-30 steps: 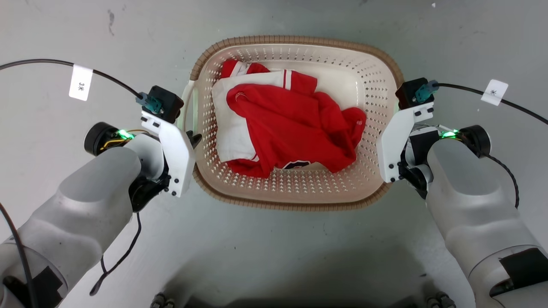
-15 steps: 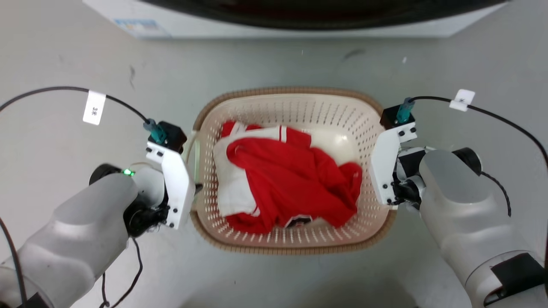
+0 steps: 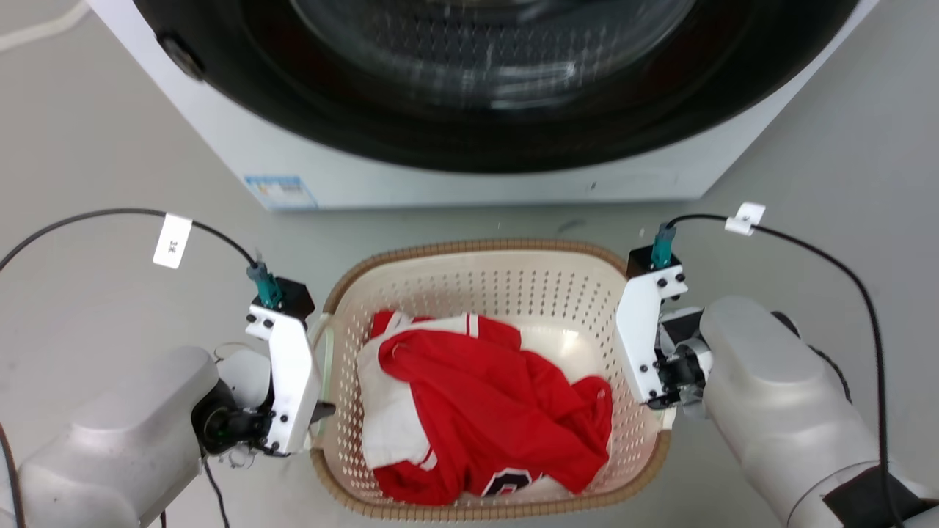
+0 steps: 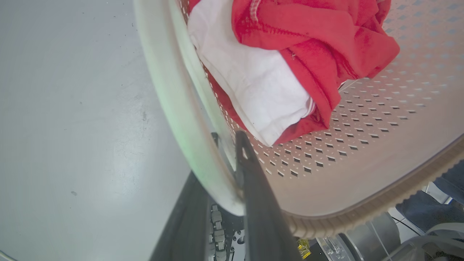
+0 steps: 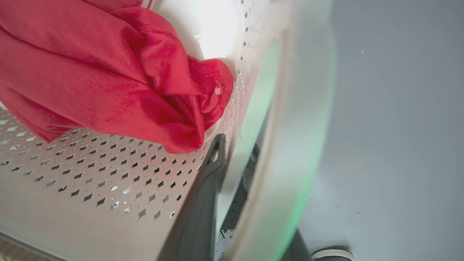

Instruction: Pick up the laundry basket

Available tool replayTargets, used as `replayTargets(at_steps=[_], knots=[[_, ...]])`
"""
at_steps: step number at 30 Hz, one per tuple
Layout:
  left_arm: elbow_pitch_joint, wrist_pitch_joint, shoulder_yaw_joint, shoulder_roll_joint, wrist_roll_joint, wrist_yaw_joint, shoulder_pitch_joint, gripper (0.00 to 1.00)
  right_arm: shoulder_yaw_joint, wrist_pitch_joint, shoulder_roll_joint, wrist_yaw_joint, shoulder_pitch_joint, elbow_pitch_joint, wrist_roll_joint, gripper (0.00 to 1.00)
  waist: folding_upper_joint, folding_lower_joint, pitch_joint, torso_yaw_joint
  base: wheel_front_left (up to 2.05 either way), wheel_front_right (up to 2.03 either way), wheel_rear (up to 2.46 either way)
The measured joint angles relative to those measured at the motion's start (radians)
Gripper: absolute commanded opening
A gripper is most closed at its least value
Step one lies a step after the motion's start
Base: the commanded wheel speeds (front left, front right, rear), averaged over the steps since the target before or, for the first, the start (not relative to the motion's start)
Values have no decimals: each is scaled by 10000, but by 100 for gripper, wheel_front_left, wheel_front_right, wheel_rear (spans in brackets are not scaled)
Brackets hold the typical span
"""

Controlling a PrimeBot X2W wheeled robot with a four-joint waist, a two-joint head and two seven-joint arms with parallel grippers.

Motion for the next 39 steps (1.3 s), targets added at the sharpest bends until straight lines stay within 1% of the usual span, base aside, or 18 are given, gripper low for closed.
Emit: replayTargets(at_steps=[3,6,9,21,23,29,39], knots=[[-29,232,2,81,-52,0,145,0,253,297,8,0,124,-86,253,0,0,0,-580,-72,0,0,0],[-52,479,25,105,240,0,181,0,477,401,12,-4,191,-240,476,0,0,-1,-1113,-138,0,0,0],[-113,788,36,159,305,0,307,0,650,510,29,-4,338,-251,644,0,0,-1,-1600,-190,0,0,0],[-180,1503,42,184,-71,0,975,0,1329,1139,31,-6,890,-384,1452,0,0,-2,-3291,-284,0,0,0],[-142,1582,35,201,-303,0,1028,0,1461,1262,27,-8,973,-435,1584,0,0,-2,-3522,-305,0,0,0],[-90,1758,36,201,-449,0,1136,0,1703,1469,17,-8,1028,-493,1871,0,0,-2,-3893,-350,0,0,0],[-40,2011,15,86,-583,0,1262,0,1906,1653,-6,-10,1198,-301,2261,0,0,-1,-4100,-294,0,0,0]])
